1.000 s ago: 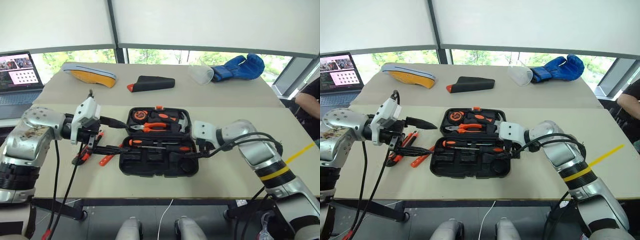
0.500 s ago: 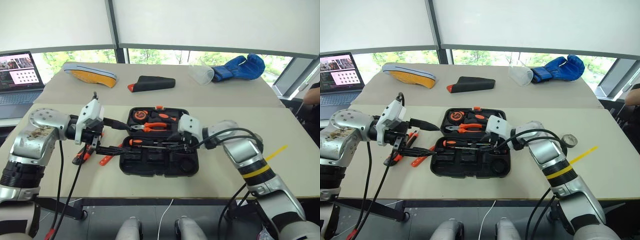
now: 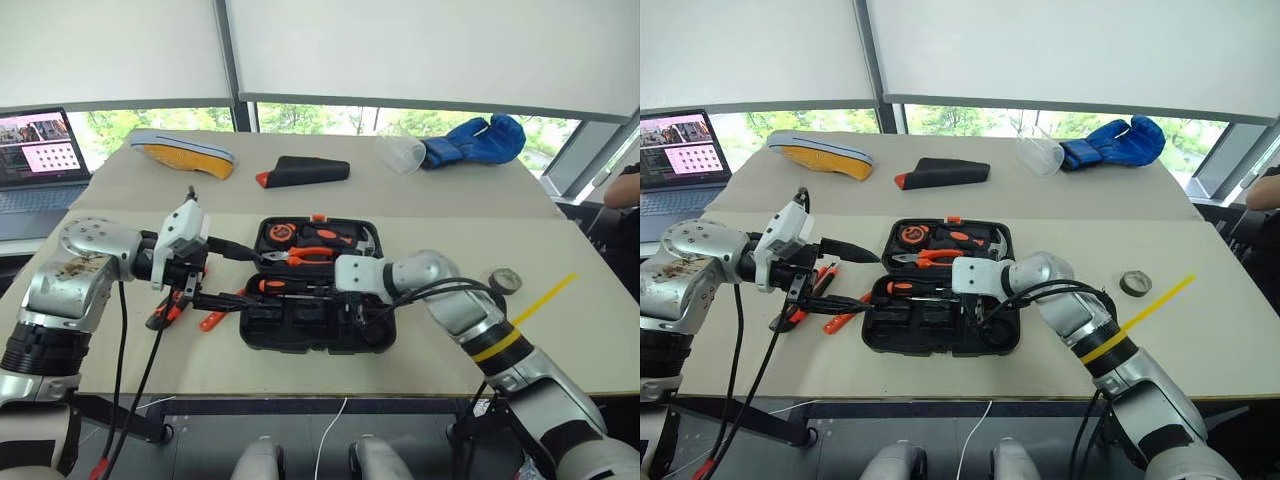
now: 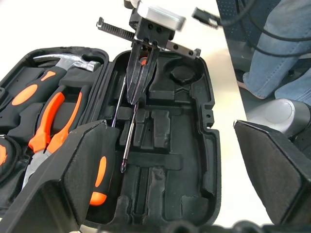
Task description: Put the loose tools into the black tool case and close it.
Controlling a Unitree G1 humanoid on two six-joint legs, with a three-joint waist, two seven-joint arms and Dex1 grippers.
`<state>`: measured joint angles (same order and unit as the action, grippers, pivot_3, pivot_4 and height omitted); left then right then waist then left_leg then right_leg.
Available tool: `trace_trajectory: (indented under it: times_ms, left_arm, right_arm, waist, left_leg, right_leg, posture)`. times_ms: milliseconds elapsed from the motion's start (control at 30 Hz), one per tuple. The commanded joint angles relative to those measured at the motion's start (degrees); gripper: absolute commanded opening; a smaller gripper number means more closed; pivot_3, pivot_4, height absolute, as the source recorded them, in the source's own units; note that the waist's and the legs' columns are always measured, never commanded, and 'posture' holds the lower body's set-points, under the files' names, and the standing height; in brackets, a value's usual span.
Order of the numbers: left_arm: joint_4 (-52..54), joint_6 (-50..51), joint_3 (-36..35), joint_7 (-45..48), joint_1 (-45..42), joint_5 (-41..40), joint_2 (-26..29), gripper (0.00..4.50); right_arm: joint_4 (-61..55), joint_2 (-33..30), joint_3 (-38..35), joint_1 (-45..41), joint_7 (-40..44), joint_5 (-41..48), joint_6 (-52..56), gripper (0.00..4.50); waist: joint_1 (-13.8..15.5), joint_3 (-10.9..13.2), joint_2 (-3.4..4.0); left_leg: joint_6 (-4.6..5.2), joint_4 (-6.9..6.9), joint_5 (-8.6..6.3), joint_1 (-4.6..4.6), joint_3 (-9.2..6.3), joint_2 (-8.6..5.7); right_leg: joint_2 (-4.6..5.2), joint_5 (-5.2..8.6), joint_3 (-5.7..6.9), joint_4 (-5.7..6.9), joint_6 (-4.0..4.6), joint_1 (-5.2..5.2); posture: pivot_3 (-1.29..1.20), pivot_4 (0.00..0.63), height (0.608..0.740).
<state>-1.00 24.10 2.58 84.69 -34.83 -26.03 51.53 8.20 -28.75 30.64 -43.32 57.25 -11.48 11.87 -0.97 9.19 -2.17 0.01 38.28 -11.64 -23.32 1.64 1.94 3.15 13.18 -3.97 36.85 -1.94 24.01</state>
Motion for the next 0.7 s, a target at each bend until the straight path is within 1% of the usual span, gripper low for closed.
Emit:
trace_trajectory:
  times_ms: [33, 100, 167, 200, 233, 300, 333, 433, 467, 500, 567, 600, 633, 700]
  left_arm:
    - [0.5, -0.3, -0.4, -0.4, -0.2, 0.3, 0.1, 4.50]
    - [0.4, 0.3, -0.7, -0.9, 0.2, 0.6, 0.6, 4.50]
    - [0.4, 3.6, -2.4, -3.2, 1.7, 0.2, 1.9, 4.50]
    - [0.7, 5.8, -4.2, -4.9, 3.4, -0.6, 2.7, 4.50]
    - [1.1, 7.4, -5.5, -6.1, 4.6, -1.1, 3.2, 4.50]
    - [1.9, 11.6, -10.6, -10.0, 9.4, -3.1, 3.8, 4.50]
    - [1.8, 12.9, -13.2, -12.0, 11.6, -3.7, 3.7, 4.50]
    - [2.4, 13.2, -22.7, -17.0, 21.8, -3.4, 3.5, 4.50]
    - [3.2, 12.8, -25.8, -17.8, 25.5, -3.3, 3.3, 4.50]
    - [4.1, 12.1, -28.8, -18.5, 29.2, -3.0, 3.0, 4.50]
    - [5.5, 10.9, -32.9, -19.4, 35.4, -2.3, 3.0, 4.50]
    - [6.1, 10.0, -34.5, -19.0, 38.7, -1.8, 3.2, 4.50]
    - [6.6, 9.2, -35.8, -18.2, 41.6, -1.4, 3.7, 4.50]
    - [8.2, 7.3, -36.5, -16.5, 45.2, -0.8, 4.8, 4.50]
  right_arm:
    - [3.5, 0.9, -0.7, 2.4, -0.7, -0.6, 2.6, 0.08]
    - [1.0, 2.4, -4.9, 2.8, -0.8, 3.5, 4.3, 0.08]
    - [-8.4, 3.6, -12.6, 3.8, 2.3, 14.5, 11.8, 0.08]
    - [-13.8, 3.5, -16.8, 4.2, 3.5, 20.2, 16.9, 0.33]
    - [-17.6, 3.3, -19.5, 4.4, 4.1, 24.1, 20.7, 0.62]
    - [-25.1, 1.8, -25.5, 5.1, 3.9, 32.1, 29.0, 1.02]
    - [-28.0, 1.0, -27.9, 5.6, 3.4, 35.2, 32.5, 1.50]
    - [-36.5, -3.3, -34.7, 8.7, 2.8, 43.8, 40.8, 2.44]
    - [-38.5, -4.9, -36.3, 10.1, 2.8, 45.7, 42.2, 2.77]
    - [-40.0, -6.5, -37.4, 11.5, 2.6, 46.7, 42.7, 3.19]
    - [-41.7, -9.2, -38.7, 13.9, 1.9, 47.5, 42.8, 3.79]
    - [-42.3, -10.3, -39.2, 15.0, 1.3, 47.6, 42.6, 4.22]
    - [-42.8, -11.2, -39.7, 15.8, 0.7, 48.0, 42.5, 4.45]
    - [-43.5, -12.2, -40.2, 17.0, -0.6, 48.9, 42.2, 4.45]
  waist:
    - [0.0, -0.1, -0.17]
    - [-0.1, -0.2, -0.24]
    - [-0.1, -0.1, -0.24]
    - [-0.1, -0.1, -0.24]
    - [-0.2, 0.0, -0.17]
    - [-0.5, 0.0, -0.15]
    - [-0.6, 0.0, -0.15]
    - [-0.7, 0.0, -0.17]
    - [-0.7, 0.0, -0.18]
    - [-0.7, 0.0, -0.19]
    - [-0.7, 0.0, -0.21]
    - [-0.7, 0.0, -0.21]
    - [-0.7, 0.0, -0.22]
    - [-0.7, 0.0, -0.21]
  left_leg:
    - [0.00, 0.00, 0.00, 0.03, 0.00, 0.01]
    - [-0.03, 0.00, 0.02, 0.04, 0.00, 0.04]
    - [-0.03, 0.00, 0.02, 0.00, 0.00, 0.04]
    - [-0.03, -0.01, 0.02, -0.07, 0.00, 0.05]
    - [-0.02, -0.03, 0.02, -0.18, -0.01, 0.07]
    - [-0.02, -0.12, 0.01, -0.43, -0.05, 0.10]
    - [-0.01, -0.21, 0.01, -0.51, -0.07, 0.11]
    - [0.01, -0.43, -0.04, -0.50, -0.15, 0.12]
    - [0.00, -0.48, -0.08, -0.48, -0.17, 0.13]
    - [-0.02, -0.52, -0.11, -0.48, -0.17, 0.13]
    - [-0.09, -0.54, -0.16, -0.45, -0.16, 0.19]
    - [-0.09, -0.54, -0.16, -0.46, -0.15, 0.17]
    - [-0.10, -0.54, -0.16, -0.44, -0.12, 0.15]
    - [-0.11, -0.53, -0.16, -0.44, -0.08, 0.15]
  right_leg:
    - [0.00, 0.00, -0.01, 0.04, 0.01, 0.00]
    - [-0.02, 0.00, 0.00, 0.15, 0.06, 0.02]
    - [-0.02, 0.01, -0.01, 0.20, 0.09, 0.08]
    - [-0.03, -0.02, -0.02, 0.23, 0.04, 0.15]
    - [-0.05, -0.14, -0.02, 0.25, -0.15, 0.26]
    - [-0.06, -0.18, -0.02, 0.28, -0.05, 0.54]
    - [-0.06, -0.23, 0.00, 0.27, 0.03, 0.62]
    - [-0.03, -0.23, 0.10, 0.21, 0.23, 0.65]
    - [0.01, -0.19, 0.15, 0.20, 0.27, 0.65]
    - [0.03, -0.13, 0.18, 0.17, 0.30, 0.64]
    - [0.11, -0.04, 0.21, 0.16, 0.34, 0.65]
    - [0.17, 0.00, 0.23, 0.16, 0.34, 0.66]
    - [0.22, 0.03, 0.23, 0.15, 0.34, 0.67]
    - [0.26, 0.23, 0.24, 0.09, 0.27, 0.67]
  posture:
    - [0.00, 0.150, 0.734]
    - [0.00, 0.150, 0.734]
    - [0.00, 0.150, 0.734]
    - [0.00, 0.150, 0.734]
    - [0.00, 0.150, 0.734]
    - [0.00, 0.150, 0.734]
    - [0.00, 0.150, 0.734]
    - [0.00, 0.150, 0.734]
    - [0.00, 0.150, 0.734]
    - [0.00, 0.150, 0.734]
    - [0.00, 0.150, 0.734]
    - [0.00, 0.150, 0.734]
    - [0.00, 0.150, 0.734]
    - [0.00, 0.150, 0.734]
